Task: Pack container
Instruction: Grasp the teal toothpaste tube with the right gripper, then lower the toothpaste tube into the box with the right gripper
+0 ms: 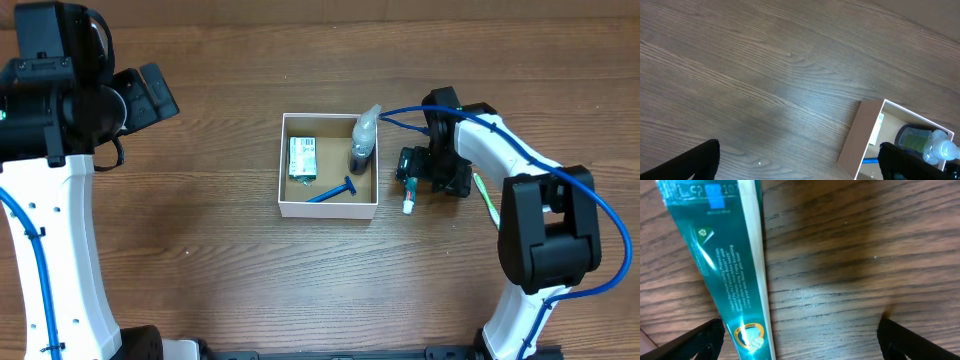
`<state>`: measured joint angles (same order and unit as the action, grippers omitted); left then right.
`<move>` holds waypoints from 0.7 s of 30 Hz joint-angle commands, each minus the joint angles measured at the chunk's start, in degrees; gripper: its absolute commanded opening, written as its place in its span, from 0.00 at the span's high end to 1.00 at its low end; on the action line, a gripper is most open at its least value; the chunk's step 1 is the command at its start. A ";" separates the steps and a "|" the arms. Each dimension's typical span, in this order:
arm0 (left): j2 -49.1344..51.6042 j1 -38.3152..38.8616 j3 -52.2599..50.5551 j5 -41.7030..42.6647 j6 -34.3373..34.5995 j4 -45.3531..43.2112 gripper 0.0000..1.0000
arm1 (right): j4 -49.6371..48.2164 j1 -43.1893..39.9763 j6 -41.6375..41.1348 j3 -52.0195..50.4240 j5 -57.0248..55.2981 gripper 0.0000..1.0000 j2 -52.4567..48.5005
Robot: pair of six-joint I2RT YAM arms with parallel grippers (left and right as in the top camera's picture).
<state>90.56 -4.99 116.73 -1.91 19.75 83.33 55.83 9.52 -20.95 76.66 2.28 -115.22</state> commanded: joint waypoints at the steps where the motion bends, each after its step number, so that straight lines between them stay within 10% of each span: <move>1: 0.07 -0.24 0.09 0.48 0.39 0.04 0.00 | -1.38 0.22 -0.28 -2.56 0.39 0.00 -0.63; 11: 0.07 -0.24 0.09 0.50 0.42 0.07 0.00 | -3.06 0.22 0.15 -2.34 0.39 0.62 -0.63; 21: 0.07 -0.24 0.09 0.48 0.42 0.02 0.00 | -2.12 0.22 0.15 -2.12 0.42 0.83 -0.61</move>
<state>90.56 -4.99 116.73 -1.91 19.75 83.35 53.56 9.45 -20.95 75.61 1.26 -114.69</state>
